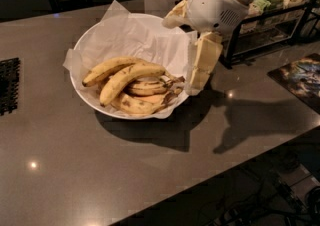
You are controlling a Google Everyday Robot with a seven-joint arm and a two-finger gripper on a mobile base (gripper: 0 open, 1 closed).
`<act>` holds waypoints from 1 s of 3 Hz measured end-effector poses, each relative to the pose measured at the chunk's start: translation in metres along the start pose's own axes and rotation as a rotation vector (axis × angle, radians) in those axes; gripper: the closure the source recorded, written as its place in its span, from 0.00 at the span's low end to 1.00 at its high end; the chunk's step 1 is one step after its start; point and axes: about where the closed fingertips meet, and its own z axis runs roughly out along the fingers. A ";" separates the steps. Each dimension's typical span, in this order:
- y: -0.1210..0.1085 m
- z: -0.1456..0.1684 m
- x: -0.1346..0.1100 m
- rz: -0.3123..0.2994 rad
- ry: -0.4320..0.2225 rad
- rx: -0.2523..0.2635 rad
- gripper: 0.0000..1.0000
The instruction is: Pick banana from white bowl
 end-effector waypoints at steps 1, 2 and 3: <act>0.001 0.031 -0.017 -0.041 -0.030 -0.094 0.00; 0.006 0.061 -0.031 -0.079 -0.061 -0.197 0.00; -0.012 0.111 -0.020 -0.026 -0.042 -0.291 0.00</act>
Offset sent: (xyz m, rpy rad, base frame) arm -0.0228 0.0788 -0.0622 -0.0052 0.2510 0.2861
